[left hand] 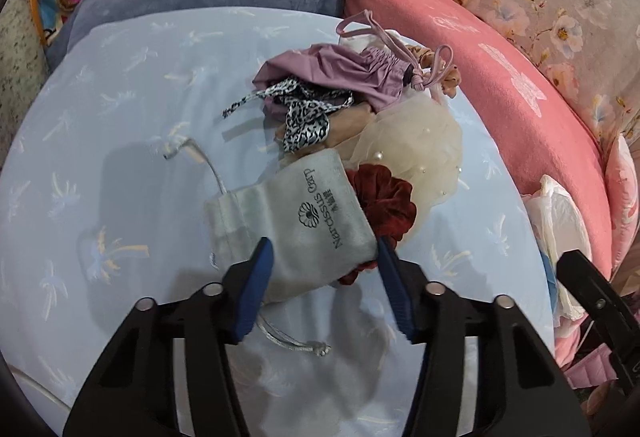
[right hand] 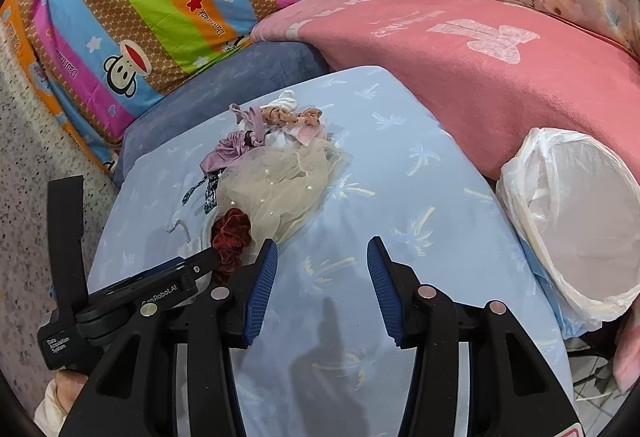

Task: Collect trash
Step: 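Grasp the grey pouch with the left tool while the right grasps the red scrunchie, then carry grey pouch and red scrunchie to the bin and open both tools, then move both open tools back over the remaining pile, then grasp the purple pouch with the left tool while the right grasps beige tulle, then lift the purple pouch and beige tulle toward the bin, then drop the purple pouch and beige tulle into the bin, opening both tools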

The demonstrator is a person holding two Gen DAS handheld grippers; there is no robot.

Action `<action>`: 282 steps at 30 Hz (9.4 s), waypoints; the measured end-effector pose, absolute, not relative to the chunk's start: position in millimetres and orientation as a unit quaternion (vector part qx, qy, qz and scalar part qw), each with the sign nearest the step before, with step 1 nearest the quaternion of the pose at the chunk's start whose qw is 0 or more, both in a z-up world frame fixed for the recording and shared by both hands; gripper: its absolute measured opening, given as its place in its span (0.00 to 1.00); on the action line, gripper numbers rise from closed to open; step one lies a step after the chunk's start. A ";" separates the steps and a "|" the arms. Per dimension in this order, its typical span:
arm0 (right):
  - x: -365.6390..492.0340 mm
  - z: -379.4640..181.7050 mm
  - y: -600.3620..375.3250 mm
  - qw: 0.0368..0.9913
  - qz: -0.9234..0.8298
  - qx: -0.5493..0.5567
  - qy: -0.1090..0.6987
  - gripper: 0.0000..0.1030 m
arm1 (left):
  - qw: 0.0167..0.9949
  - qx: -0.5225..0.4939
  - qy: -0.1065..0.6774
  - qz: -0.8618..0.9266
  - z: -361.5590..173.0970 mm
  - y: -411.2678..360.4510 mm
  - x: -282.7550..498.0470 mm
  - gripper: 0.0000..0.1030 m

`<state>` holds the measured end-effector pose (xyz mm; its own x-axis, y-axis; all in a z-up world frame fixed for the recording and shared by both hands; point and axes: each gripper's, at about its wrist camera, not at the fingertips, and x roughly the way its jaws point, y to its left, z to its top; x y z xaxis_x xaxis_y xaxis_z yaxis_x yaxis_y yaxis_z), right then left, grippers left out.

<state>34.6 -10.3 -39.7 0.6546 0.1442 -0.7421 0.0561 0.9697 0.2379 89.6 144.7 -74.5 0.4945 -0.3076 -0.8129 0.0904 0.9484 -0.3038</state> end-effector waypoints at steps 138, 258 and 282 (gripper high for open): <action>15.4 0.3 -151.5 0.914 -0.054 0.210 0.344 0.37 | 0.873 -0.044 0.434 -0.217 5.4 -9.8 102.3 0.68; 47.5 49.5 -101.9 0.929 0.021 0.242 0.280 0.06 | 0.894 -0.073 0.388 -0.212 52.7 47.8 126.8 0.09; -15.5 48.4 -228.4 0.924 -0.118 0.274 0.239 0.06 | 0.858 -0.026 0.372 -0.355 80.5 -81.0 88.2 0.09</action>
